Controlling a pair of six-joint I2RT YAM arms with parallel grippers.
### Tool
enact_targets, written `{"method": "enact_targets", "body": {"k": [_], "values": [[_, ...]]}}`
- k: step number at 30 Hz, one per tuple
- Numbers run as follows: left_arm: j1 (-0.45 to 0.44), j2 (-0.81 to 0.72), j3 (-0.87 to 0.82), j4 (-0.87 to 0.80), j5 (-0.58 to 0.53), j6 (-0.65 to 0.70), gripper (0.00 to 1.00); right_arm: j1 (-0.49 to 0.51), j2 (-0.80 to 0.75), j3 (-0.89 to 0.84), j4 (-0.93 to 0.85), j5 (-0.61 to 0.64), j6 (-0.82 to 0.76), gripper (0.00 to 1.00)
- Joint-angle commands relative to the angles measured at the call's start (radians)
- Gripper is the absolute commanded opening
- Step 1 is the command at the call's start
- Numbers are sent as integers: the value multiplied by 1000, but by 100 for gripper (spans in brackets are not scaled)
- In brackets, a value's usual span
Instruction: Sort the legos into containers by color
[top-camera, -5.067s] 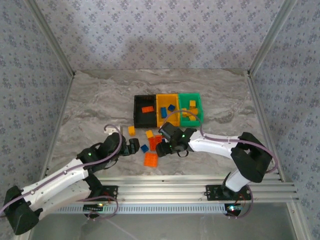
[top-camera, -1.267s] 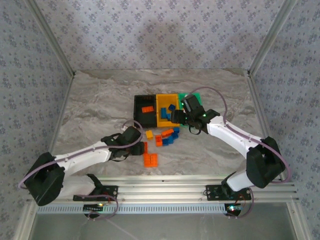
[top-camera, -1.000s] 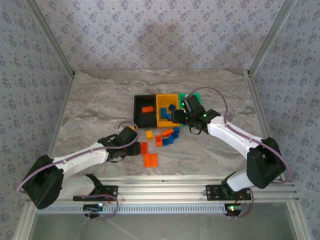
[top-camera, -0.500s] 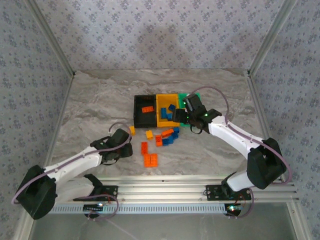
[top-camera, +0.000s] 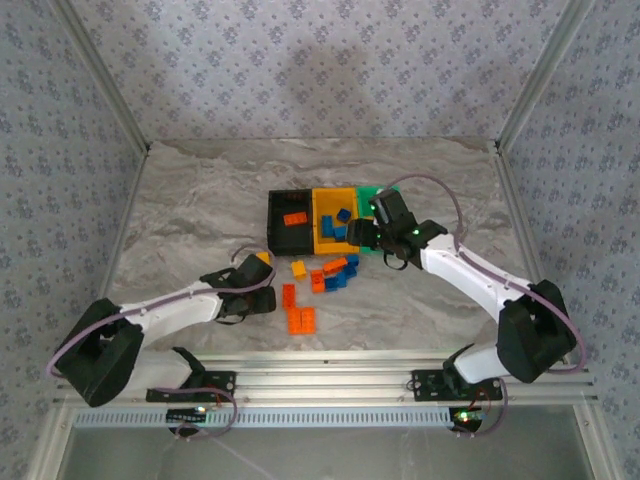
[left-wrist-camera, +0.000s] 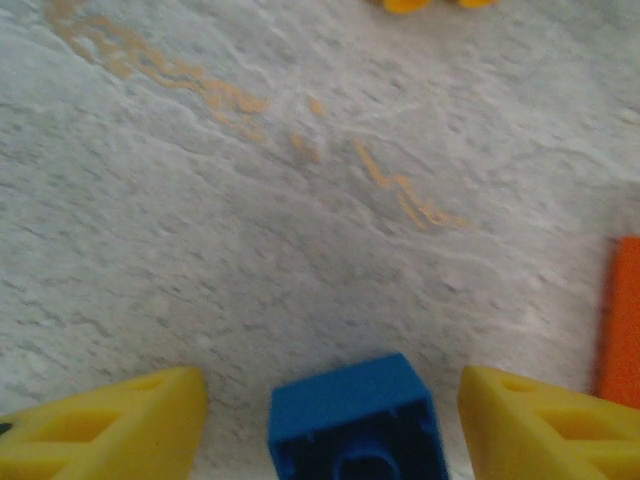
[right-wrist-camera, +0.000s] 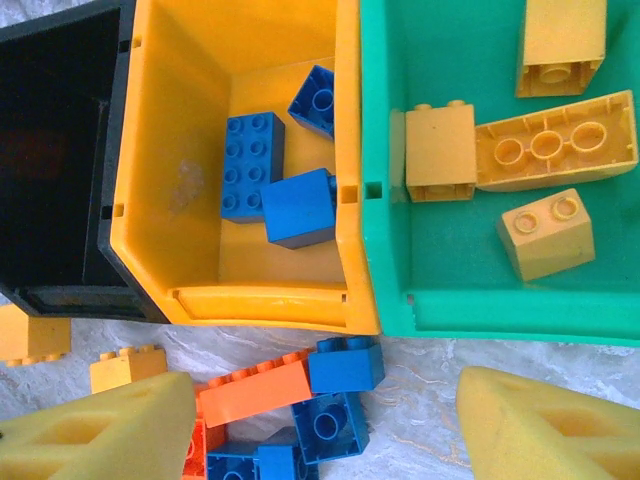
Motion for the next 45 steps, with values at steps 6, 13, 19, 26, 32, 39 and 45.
{"method": "enact_targets", "body": {"k": [6, 13, 19, 26, 32, 39, 45], "values": [[2, 31, -9, 70, 48, 3, 44, -16, -36, -28, -4, 4, 5, 71], [-12, -30, 49, 8, 64, 9, 28, -26, -50, -43, 0, 5, 6, 71], [-25, 24, 264, -26, 68, 63, 25, -33, -79, -74, 0, 12, 9, 71], [-31, 322, 651, 8, 108, 172, 25, -44, -113, -121, -21, 18, 11, 71], [-33, 617, 1001, -50, 114, 252, 25, -49, -151, -177, -34, 14, 17, 71], [-22, 782, 1219, -114, 125, 257, 50, -44, -197, -245, -18, -35, 22, 72], [-26, 698, 1214, -94, 132, 247, 78, -14, -189, -281, 43, -125, 1, 72]]}}
